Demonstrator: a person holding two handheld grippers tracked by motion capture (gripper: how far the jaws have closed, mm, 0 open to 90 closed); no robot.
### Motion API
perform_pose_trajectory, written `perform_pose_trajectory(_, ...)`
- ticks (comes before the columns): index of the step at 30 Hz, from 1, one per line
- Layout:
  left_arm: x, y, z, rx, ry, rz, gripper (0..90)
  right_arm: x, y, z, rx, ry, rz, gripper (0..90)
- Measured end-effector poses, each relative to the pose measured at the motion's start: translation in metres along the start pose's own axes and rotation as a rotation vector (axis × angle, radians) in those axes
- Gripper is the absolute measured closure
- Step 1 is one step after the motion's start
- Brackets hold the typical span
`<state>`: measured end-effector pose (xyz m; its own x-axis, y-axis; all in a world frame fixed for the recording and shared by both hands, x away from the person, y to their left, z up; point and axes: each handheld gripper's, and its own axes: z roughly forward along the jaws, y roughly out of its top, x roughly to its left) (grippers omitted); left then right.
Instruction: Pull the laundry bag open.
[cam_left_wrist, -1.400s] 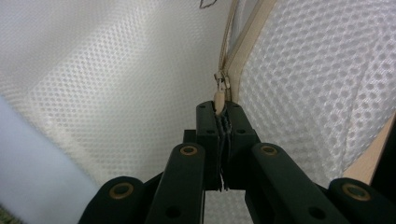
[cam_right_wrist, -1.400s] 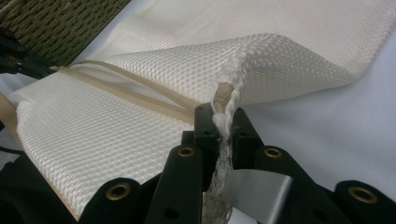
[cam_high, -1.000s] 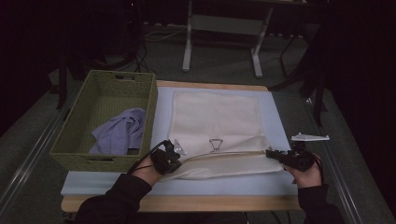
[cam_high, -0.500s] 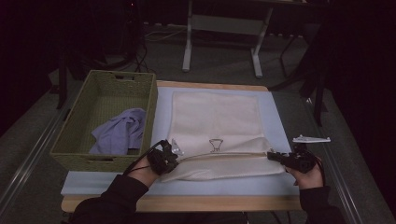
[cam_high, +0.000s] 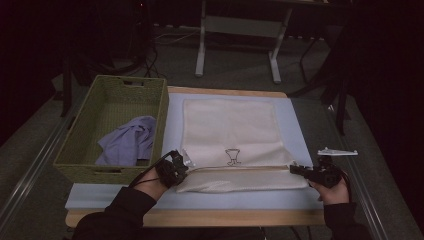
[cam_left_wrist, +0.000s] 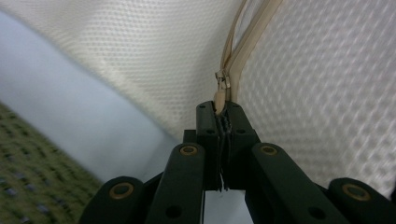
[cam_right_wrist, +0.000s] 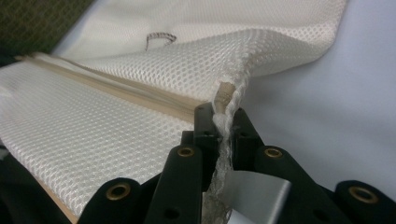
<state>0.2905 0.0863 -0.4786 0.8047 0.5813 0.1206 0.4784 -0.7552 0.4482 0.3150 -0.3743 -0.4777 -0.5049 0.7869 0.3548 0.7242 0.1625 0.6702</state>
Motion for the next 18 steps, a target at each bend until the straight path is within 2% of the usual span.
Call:
perform_pose_trajectory(2,-0.002,0.001,0.0,0.013,0.043,0.026,87.2,0.001,0.0,0.0,0.009,-0.007,-0.003,84.5)
perform_pose_trajectory(3,-0.003,0.001,-0.001,0.015,0.046,0.028,87.2,0.001,0.0,0.001,0.008,-0.026,-0.006,84.5)
perform_pose_trajectory(4,-0.003,0.002,-0.001,0.019,0.054,0.03,87.2,0.0,0.0,0.0,0.006,-0.026,0.0,84.5)
perform_pose_trajectory(5,-0.003,0.002,-0.001,0.018,0.05,0.027,87.2,-0.002,0.0,0.0,0.003,-0.02,0.006,84.5)
perform_pose_trajectory(6,-0.002,0.001,-0.002,0.008,0.036,0.015,87.2,-0.004,-0.001,0.0,0.003,-0.037,0.008,84.5)
perform_pose_trajectory(7,-0.001,0.001,-0.003,0.014,0.05,0.016,87.2,-0.006,-0.002,0.0,0.003,-0.043,0.014,84.5)
perform_pose_trajectory(8,0.0,0.0,-0.003,0.017,0.061,0.02,87.2,-0.008,-0.004,-0.001,0.005,-0.027,0.022,84.4)
perform_pose_trajectory(9,0.001,-0.001,-0.004,0.018,0.062,0.012,87.2,-0.009,-0.005,-0.001,0.007,-0.046,0.024,84.5)
perform_pose_trajectory(10,0.002,-0.002,-0.005,0.025,0.09,0.008,87.2,-0.01,-0.006,-0.001,0.016,-0.067,0.021,84.5)
perform_pose_trajectory(11,0.005,-0.004,-0.006,0.026,0.095,0.005,87.2,-0.011,-0.007,-0.001,0.019,-0.063,0.024,84.5)
perform_pose_trajectory(12,0.008,-0.007,-0.007,0.011,0.061,-0.024,87.2,-0.012,-0.008,-0.002,0.023,-0.072,0.023,84.5)
perform_pose_trajectory(13,0.01,-0.008,-0.008,0.007,0.066,-0.036,87.2,-0.014,-0.009,-0.003,0.027,-0.067,0.025,84.4)
perform_pose_trajectory(15,0.009,-0.01,-0.007,0.016,0.063,-0.025,87.1,-0.014,-0.011,-0.002,0.032,-0.049,0.03,84.1)
perform_pose_trajectory(16,0.008,-0.01,-0.006,0.018,0.066,-0.025,87.1,-0.013,-0.011,-0.001,0.038,-0.054,0.024,83.8)
perform_pose_trajectory(18,0.007,-0.01,-0.004,0.012,0.041,-0.031,87.1,-0.012,-0.011,0.0,0.037,-0.056,0.02,82.8)
